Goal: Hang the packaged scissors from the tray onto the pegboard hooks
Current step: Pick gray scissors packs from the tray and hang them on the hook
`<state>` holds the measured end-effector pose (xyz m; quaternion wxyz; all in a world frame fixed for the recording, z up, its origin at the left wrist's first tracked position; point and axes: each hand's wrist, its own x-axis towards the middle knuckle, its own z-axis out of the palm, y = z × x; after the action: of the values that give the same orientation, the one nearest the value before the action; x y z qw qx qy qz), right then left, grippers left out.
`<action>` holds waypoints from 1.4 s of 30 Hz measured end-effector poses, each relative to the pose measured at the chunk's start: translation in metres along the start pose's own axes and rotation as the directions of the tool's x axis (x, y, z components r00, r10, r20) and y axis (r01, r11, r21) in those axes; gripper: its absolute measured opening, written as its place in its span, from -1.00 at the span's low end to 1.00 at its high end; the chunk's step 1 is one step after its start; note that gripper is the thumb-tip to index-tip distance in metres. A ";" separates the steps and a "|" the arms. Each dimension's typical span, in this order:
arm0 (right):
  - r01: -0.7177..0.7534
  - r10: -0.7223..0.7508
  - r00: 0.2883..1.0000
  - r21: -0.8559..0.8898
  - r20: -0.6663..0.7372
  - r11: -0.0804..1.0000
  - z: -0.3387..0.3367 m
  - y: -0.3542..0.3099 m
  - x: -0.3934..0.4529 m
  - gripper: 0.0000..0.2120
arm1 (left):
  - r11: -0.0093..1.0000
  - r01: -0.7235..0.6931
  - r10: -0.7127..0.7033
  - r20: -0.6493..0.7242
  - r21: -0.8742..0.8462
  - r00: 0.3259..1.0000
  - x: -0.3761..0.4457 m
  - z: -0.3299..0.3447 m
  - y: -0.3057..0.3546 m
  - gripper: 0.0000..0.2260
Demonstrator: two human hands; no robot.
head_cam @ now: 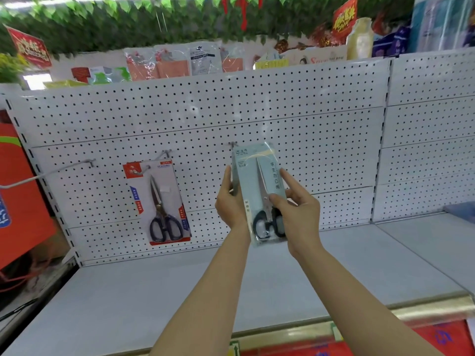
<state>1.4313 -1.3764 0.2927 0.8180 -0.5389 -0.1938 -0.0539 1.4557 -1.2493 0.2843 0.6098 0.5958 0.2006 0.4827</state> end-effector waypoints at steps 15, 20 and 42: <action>-0.004 0.004 1.000 0.010 0.001 1.000 -0.001 0.020 0.009 -0.46 | 0.987 -0.145 0.137 0.106 0.068 0.985 0.010 -0.029 0.013 -0.58; -0.033 0.033 0.999 0.028 -0.015 0.999 -0.001 0.031 0.011 -0.47 | 0.960 -0.281 0.278 0.165 -0.005 0.946 0.007 -0.027 0.040 -0.65; 0.080 -0.087 0.996 -0.262 -0.015 0.962 0.037 0.057 0.083 -0.56 | 0.718 -0.502 0.358 0.363 0.483 0.860 0.069 0.011 0.017 -0.41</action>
<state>1.5153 -1.3094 0.2872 0.7393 -0.6326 -0.1966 -0.1207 1.4901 -1.2009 0.3247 0.2968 0.8327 0.1118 0.4539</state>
